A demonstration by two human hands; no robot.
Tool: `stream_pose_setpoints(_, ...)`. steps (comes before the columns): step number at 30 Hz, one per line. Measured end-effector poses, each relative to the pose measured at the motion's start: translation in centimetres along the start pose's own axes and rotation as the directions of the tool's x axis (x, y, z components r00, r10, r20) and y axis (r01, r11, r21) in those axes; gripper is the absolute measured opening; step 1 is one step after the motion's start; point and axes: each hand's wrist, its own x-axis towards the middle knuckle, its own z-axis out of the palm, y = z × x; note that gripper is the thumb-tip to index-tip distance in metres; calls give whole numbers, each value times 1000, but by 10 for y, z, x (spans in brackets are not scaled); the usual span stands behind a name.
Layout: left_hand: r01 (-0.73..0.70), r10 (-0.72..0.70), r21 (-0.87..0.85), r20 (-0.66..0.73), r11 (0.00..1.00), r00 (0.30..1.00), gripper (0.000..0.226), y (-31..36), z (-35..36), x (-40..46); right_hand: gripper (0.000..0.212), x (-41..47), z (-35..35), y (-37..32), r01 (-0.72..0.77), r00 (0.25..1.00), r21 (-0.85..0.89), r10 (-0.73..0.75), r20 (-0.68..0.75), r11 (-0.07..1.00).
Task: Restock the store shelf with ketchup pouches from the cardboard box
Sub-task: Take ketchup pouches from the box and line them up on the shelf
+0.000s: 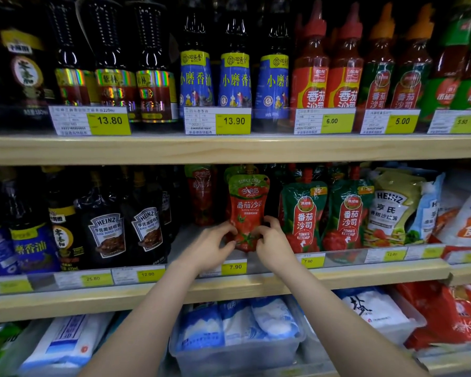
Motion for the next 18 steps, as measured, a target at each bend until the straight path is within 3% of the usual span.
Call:
stream_pose_setpoints(9,33,-33,-28,22,999,999,21,-1,1,-1,32,1,1,-1,-5,1000,33,5,22,999)
stream_pose_setpoints(12,70,-67,37,-85,997,994,23,10,1,-11,35,-8,-9,-7,20,998,66,-24,59,998)
stream_pose_setpoints(15,13,24,144,-252,990,967,27,19,12,-37,38,-30,-20,-4,99,993,69,-103,60,993)
stream_pose_setpoints(18,-141,189,184,-280,973,941,34,31,35,-76,38,-70,-28,9,134,989,137,-140,38,981)
